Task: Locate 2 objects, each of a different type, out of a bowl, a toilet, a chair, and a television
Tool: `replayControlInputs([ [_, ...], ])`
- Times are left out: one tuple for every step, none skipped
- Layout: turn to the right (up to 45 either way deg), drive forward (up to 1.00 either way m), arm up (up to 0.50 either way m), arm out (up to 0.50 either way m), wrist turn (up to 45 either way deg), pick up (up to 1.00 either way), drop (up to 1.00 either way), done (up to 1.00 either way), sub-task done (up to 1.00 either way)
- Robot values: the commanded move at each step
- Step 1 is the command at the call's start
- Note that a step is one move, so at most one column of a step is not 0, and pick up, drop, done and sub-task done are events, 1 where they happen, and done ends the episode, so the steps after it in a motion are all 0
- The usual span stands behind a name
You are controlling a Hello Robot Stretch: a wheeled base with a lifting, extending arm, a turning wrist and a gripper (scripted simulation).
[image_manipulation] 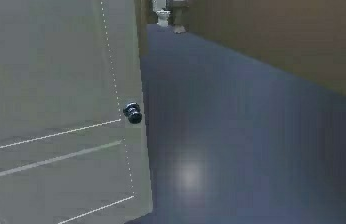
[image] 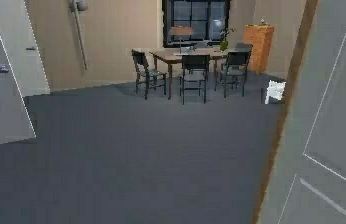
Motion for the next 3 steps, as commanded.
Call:
replayControlInputs([
  [0.0, 1.0, 0.0, 0.0, 0.0, 0.0, 0.0, 0.0, 0.0],
  [0.0, 1.0, 0.0, 0.0, 0.0, 0.0, 0.0, 0.0, 0.0],
  [3.0, 0.0, 0.0, 0.0, 0.0, 0.0, 0.0, 0.0, 0.0],
])
